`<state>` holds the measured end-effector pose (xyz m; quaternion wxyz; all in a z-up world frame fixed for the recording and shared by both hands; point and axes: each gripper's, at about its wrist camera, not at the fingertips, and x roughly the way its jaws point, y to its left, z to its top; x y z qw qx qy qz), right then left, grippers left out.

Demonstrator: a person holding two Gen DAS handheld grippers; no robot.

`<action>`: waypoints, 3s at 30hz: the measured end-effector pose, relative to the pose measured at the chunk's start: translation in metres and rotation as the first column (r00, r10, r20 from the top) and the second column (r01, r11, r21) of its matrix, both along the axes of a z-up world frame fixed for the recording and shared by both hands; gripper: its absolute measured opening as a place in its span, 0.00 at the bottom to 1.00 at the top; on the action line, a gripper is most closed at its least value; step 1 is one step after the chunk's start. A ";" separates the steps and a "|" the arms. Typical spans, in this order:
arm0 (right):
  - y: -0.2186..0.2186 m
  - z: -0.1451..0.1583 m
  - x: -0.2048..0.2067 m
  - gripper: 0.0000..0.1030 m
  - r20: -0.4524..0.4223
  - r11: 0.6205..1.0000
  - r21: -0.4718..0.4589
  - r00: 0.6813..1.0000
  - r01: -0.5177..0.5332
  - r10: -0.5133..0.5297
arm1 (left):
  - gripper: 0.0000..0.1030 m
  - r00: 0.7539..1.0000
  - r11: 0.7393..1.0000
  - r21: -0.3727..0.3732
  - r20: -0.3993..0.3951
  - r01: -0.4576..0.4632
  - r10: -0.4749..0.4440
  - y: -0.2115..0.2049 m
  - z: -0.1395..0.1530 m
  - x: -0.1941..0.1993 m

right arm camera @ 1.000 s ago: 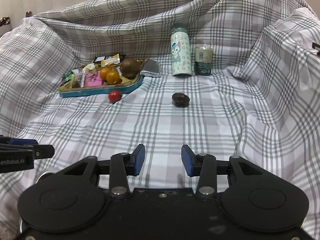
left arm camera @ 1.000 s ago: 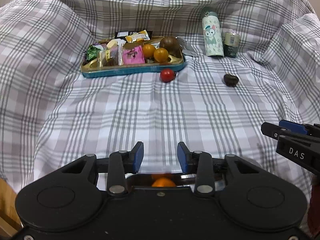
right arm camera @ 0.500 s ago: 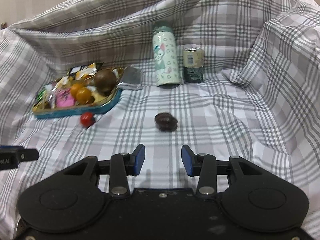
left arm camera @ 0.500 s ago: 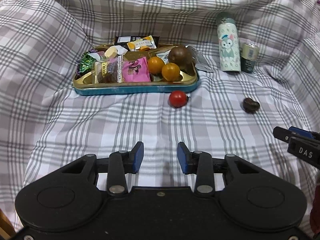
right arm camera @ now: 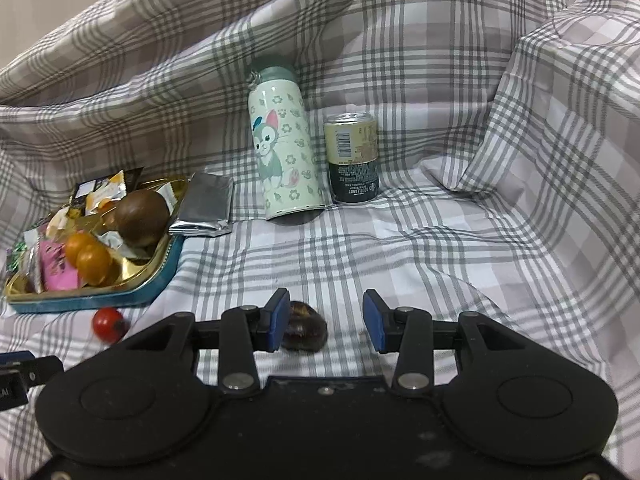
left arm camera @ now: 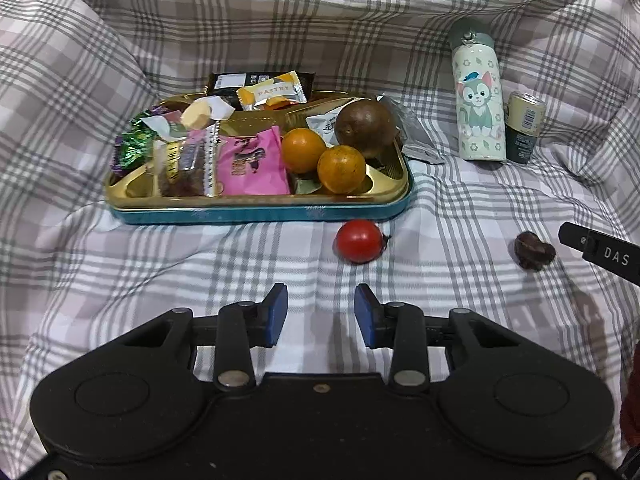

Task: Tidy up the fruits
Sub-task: 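Move the right tool to the dark brown fruit while the left tool approaches the cherry tomato, then grasp the dark brown fruit with the right tool while the left tool grasps the cherry tomato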

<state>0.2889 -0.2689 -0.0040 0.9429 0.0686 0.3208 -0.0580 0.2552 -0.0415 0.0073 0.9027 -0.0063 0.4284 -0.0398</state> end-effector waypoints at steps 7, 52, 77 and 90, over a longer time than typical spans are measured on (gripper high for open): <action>0.009 -0.015 0.007 0.42 -0.036 0.999 -0.028 0.999 -0.032 0.030 | 0.45 1.000 1.000 -0.011 -0.023 0.005 -0.005 0.004 -0.018 0.011; 0.067 -0.009 -0.030 0.44 0.069 0.920 -0.049 0.917 -0.389 0.392 | 0.45 0.999 0.999 -0.051 -0.038 -0.021 0.019 0.021 -0.033 0.017; 0.090 -0.025 -0.026 0.49 -0.024 0.907 -0.132 0.916 -0.401 0.401 | 0.45 1.000 0.998 -0.057 0.011 -0.019 0.020 0.021 -0.030 0.014; 0.091 -0.033 -0.021 0.49 -0.074 0.910 -0.135 0.920 -0.392 0.386 | 0.45 0.999 0.996 -0.083 0.020 -0.023 0.025 0.020 -0.028 0.018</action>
